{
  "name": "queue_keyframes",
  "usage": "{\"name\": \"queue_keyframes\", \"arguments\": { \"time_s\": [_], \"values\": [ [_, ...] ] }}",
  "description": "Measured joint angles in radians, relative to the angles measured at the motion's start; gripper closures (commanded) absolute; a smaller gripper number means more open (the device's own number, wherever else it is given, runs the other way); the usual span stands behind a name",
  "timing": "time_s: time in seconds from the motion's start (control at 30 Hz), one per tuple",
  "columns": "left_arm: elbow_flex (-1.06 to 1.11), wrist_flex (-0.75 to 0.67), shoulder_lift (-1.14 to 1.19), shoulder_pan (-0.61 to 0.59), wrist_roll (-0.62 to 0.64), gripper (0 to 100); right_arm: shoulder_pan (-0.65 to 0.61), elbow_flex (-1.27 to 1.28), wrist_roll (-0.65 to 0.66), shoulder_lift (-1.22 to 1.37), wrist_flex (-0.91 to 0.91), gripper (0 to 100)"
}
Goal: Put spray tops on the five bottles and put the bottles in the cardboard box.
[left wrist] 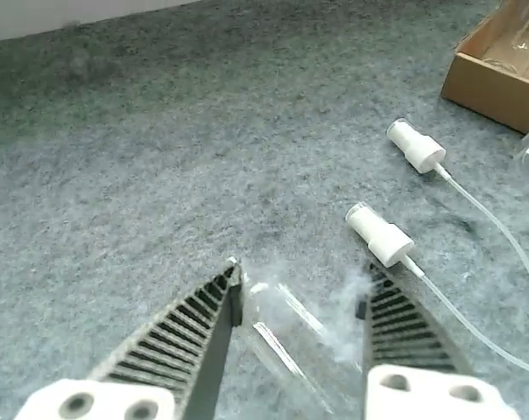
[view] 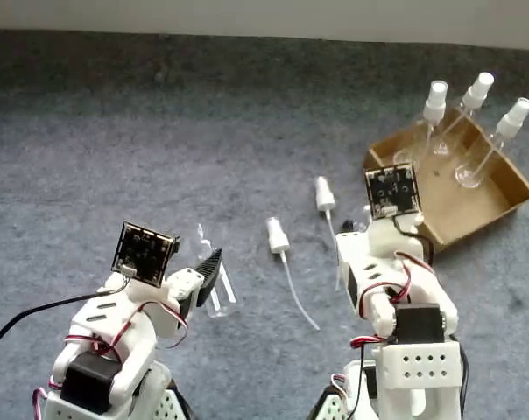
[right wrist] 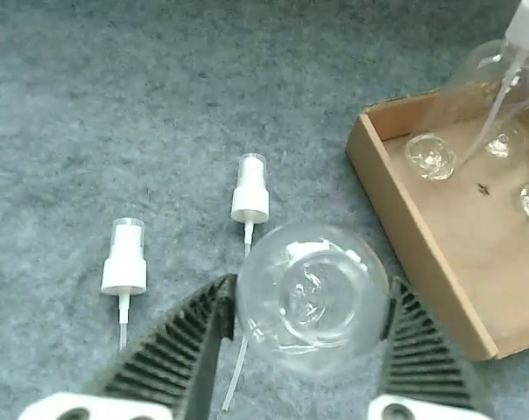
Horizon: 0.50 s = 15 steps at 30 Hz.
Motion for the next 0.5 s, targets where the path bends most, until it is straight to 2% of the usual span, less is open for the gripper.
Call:
{"name": "queue_keyframes", "arguments": {
  "time_s": [0.13,0.23,0.37,0.5],
  "values": [
    [-0.011,0.000,0.002,0.043,-0.014,81,-0.005,0.063,-0.003,-0.031,-0.023,78.9],
    [-0.063,0.008,0.097,0.075,-0.017,81,-0.005,0.143,-0.003,-0.063,-0.110,78.9],
    [-0.212,0.032,0.327,0.078,-0.017,81,-0.005,0.288,-0.003,-0.121,-0.247,78.9],
    [-0.373,0.032,0.598,0.103,-0.026,81,-0.005,0.377,-0.003,-0.193,-0.292,78.9]
  ]
}}
